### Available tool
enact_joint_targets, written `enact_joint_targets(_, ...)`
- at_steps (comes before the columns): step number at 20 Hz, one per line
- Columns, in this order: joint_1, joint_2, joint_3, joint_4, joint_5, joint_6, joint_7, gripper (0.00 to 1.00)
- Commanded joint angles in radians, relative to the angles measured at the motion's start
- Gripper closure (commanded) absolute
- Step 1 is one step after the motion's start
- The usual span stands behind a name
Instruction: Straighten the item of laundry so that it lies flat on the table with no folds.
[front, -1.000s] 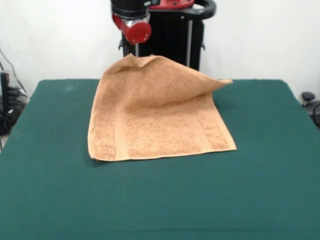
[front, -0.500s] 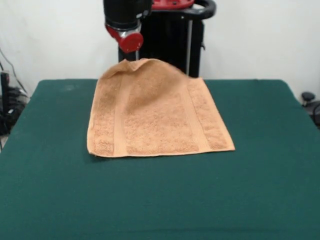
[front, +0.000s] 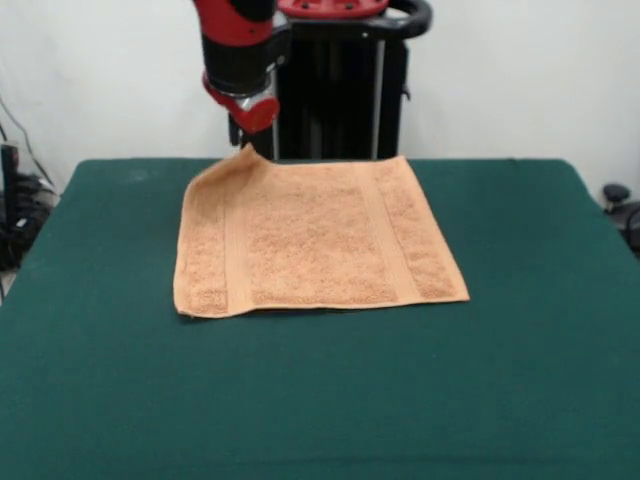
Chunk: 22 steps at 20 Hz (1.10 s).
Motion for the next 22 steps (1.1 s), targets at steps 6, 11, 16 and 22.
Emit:
enact_joint_targets(6,0.007,-0.022,0.147,-0.019,-0.088,-0.03,-0.089,0.0)
enact_joint_targets(11,0.075,-0.219,0.097,0.066,-0.077,0.036,-0.06,0.0)
enact_joint_targets(16,0.131,-0.461,0.053,0.117,-0.014,0.247,-0.124,0.0)
enact_joint_targets(22,0.128,-0.595,0.045,0.145,0.017,0.323,-0.147,0.0)
